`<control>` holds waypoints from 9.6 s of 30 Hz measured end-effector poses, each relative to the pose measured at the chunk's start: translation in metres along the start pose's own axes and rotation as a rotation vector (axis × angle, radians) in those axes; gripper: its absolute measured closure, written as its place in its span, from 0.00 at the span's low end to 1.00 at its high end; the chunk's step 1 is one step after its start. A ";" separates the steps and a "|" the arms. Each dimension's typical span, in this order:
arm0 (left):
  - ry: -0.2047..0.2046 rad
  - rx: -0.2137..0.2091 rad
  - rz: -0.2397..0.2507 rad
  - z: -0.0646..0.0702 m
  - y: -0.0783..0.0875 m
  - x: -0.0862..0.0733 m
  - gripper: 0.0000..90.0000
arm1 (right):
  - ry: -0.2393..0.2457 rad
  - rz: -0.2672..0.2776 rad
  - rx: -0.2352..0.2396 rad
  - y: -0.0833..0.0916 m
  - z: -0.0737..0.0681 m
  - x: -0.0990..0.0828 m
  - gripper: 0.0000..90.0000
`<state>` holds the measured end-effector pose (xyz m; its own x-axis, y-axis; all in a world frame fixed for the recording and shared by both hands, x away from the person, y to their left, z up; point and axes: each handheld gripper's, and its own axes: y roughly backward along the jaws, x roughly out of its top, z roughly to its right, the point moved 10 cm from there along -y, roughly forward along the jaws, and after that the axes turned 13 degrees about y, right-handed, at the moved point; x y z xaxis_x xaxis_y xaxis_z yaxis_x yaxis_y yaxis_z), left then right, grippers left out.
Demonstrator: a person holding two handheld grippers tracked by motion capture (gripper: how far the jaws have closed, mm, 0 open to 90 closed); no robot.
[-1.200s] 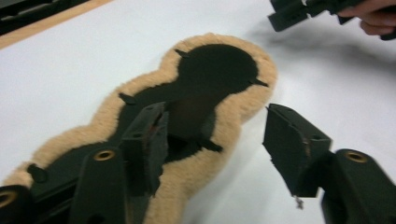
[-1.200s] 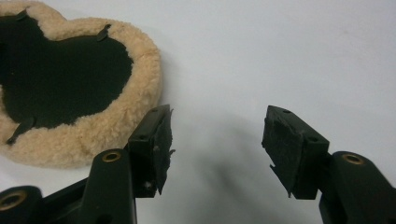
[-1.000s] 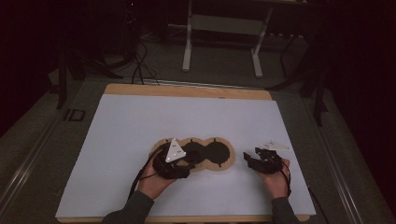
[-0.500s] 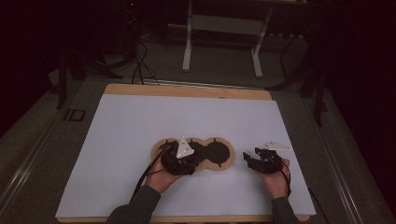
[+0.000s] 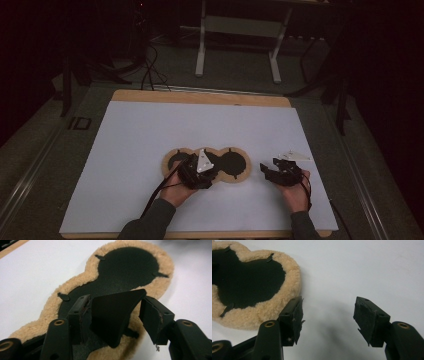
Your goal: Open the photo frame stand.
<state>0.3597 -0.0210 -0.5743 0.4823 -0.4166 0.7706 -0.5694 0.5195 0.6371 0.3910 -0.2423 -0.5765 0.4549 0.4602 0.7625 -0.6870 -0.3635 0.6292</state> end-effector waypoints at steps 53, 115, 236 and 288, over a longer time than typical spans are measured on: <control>0.056 -0.052 0.133 -0.016 0.014 0.010 0.76 | -0.134 0.082 0.186 0.007 -0.041 0.032 0.42; 0.198 -0.147 0.173 -0.025 0.054 -0.016 0.47 | -0.350 0.115 0.574 0.001 -0.079 0.064 0.58; 0.459 -0.213 0.035 -0.111 0.083 -0.077 0.45 | 0.000 0.078 0.487 0.009 -0.084 0.054 0.61; 0.308 -0.026 0.151 -0.113 0.093 -0.052 0.62 | 0.126 0.076 0.368 -0.005 -0.070 0.054 0.55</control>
<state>0.3571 0.1336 -0.5564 0.5747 -0.0911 0.8133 -0.6340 0.5789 0.5127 0.3798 -0.1588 -0.5492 0.3216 0.5082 0.7989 -0.4564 -0.6561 0.6011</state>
